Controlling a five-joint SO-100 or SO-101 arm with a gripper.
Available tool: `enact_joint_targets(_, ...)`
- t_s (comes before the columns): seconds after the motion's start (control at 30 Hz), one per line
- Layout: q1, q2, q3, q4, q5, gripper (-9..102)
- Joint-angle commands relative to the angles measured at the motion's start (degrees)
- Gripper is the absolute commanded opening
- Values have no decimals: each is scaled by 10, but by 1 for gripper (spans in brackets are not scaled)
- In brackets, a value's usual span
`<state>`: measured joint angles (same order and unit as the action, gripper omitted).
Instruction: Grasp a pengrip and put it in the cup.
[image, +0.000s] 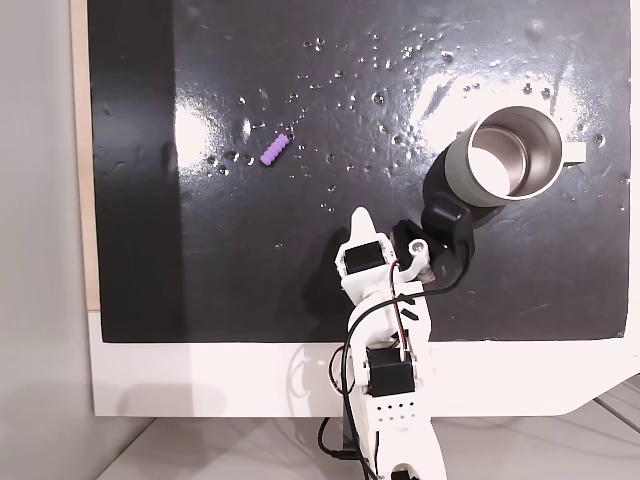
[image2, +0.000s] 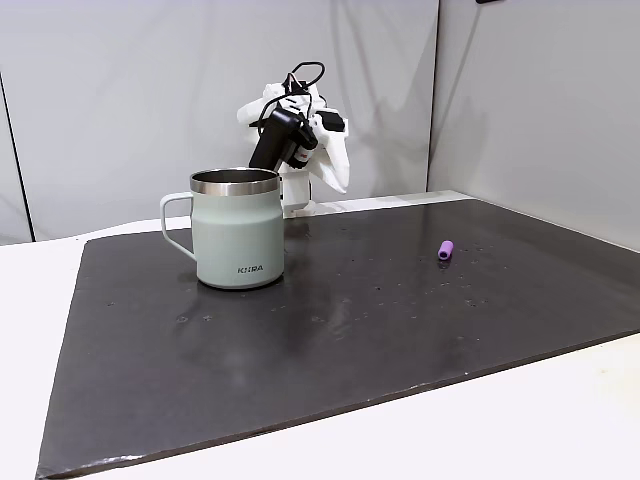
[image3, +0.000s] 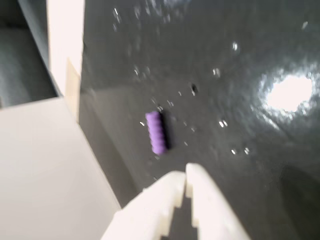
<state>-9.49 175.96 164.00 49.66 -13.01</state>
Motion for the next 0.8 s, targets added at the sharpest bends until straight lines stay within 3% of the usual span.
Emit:
enact_joint_targets(0.0,-22,-137,-102,-33,-11,0)
enact_joint_targets(0.4,-63,-559,-373,-48,-18,0)
enact_joint_targets(0.77,-72,-689,-436,-107,-13,0)
